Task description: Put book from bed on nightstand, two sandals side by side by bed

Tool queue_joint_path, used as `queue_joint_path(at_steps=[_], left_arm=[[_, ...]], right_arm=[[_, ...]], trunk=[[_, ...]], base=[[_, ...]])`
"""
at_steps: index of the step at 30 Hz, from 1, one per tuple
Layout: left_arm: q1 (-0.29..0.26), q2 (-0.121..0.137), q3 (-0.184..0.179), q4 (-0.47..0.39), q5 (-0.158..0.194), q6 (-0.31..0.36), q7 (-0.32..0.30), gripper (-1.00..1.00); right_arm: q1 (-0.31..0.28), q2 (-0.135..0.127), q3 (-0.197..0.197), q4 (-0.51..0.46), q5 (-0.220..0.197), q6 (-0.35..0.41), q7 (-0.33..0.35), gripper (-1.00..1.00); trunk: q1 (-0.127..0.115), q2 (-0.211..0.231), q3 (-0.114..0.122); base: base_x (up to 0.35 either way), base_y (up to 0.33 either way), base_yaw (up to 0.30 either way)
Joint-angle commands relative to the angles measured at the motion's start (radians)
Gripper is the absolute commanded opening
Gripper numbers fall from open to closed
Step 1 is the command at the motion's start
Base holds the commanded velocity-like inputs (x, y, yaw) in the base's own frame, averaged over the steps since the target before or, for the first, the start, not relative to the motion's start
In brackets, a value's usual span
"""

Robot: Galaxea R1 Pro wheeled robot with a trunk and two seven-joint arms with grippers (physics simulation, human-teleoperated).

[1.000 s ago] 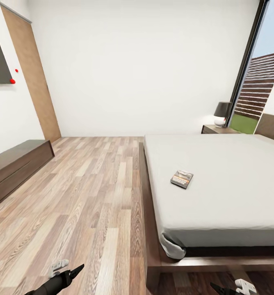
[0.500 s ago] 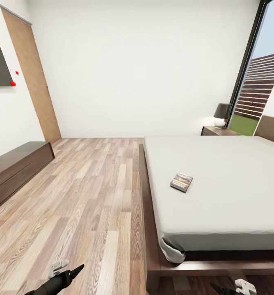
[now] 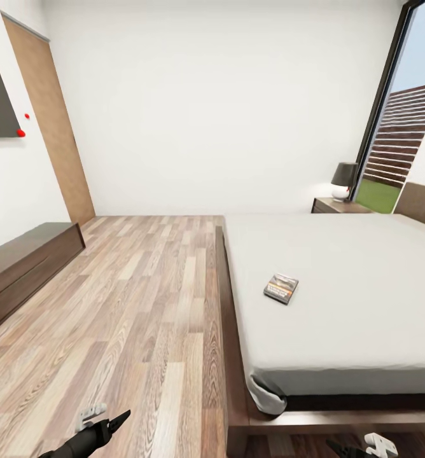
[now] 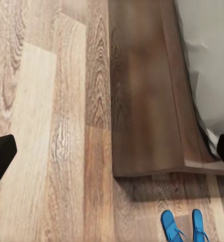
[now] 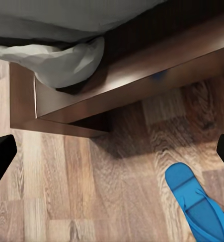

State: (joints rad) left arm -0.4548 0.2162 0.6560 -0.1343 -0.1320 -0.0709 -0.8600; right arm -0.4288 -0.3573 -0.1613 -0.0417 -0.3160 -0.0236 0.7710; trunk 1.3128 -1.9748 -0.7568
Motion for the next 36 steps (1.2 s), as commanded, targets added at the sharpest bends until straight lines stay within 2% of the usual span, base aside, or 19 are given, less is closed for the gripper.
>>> queue_joint_path(at_steps=[1,20,36], left_arm=[[-0.001,0.000,0.007,0.000,-0.011,-0.007,-0.002,1.00],[-0.001,0.000,0.007,0.001,-0.011,-0.007,-0.002,1.00],[-0.001,0.001,0.007,0.001,-0.011,-0.007,-0.002,1.00]], right_arm=[[-0.001,0.000,-0.007,0.001,0.006,-0.002,0.004,1.00],[-0.001,0.000,-0.007,-0.001,0.006,-0.002,0.005,1.00],[-0.001,0.000,-0.007,-0.002,0.006,-0.002,0.005,1.00]], trunk=[[-0.004,0.007,0.002],[-0.077,0.140,0.062],[-0.077,0.140,0.062]], base=[[0.000,0.000,0.000],[0.000,0.000,0.003],[0.000,0.000,0.240]])
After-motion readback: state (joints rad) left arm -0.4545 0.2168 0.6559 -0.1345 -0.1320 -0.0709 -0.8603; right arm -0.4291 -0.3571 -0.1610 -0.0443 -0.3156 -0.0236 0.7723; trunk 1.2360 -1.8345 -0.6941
